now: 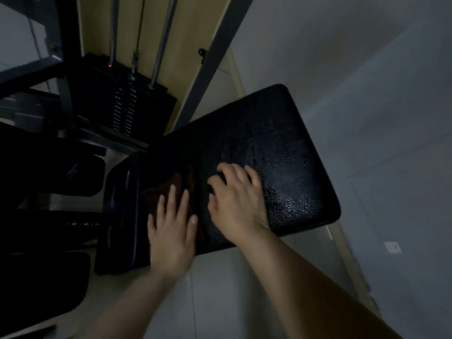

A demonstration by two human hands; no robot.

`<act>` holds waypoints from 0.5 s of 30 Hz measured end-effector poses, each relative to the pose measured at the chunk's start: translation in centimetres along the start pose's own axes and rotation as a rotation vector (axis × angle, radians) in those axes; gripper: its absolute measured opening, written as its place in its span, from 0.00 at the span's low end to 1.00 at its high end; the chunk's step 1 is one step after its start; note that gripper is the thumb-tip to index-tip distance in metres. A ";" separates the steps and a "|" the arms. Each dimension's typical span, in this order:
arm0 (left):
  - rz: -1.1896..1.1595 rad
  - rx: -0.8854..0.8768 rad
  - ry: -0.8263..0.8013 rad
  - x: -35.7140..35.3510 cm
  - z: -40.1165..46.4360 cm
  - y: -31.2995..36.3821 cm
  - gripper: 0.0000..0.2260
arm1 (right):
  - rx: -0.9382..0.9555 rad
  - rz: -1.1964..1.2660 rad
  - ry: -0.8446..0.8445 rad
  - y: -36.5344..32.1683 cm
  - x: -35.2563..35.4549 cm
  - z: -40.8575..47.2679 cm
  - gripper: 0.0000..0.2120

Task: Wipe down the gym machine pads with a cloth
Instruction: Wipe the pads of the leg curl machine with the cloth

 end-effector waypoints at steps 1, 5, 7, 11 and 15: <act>-0.001 -0.014 -0.016 0.0 -1.7 0.1 0.27 | 0.002 -0.003 0.005 0.0 0.0 0.0 0.12; 0.043 -0.024 -0.039 -0.1 0.7 -0.2 0.26 | 0.007 -0.035 -0.010 -0.1 -0.2 0.0 0.12; 0.050 -0.003 -0.028 0.0 4.8 -0.7 0.26 | 0.012 -0.055 -0.008 -0.1 -0.2 0.2 0.12; 0.060 0.049 -0.036 -0.1 10.3 -2.0 0.23 | 0.002 -0.045 0.095 -0.2 -0.3 -0.4 0.09; 0.039 -0.039 -0.014 0.0 7.5 -2.6 0.26 | -0.036 0.007 0.230 -1.7 -1.1 -2.3 0.05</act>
Point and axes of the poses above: each hand's wrist, its own z-axis towards the middle knuckle, its own x-axis out of the back of the hand, y = z × x, the point moved 4 cm from there along z, towards the middle knuckle, and after that the axes turned 8 degrees about y, right-handed, at the moved point
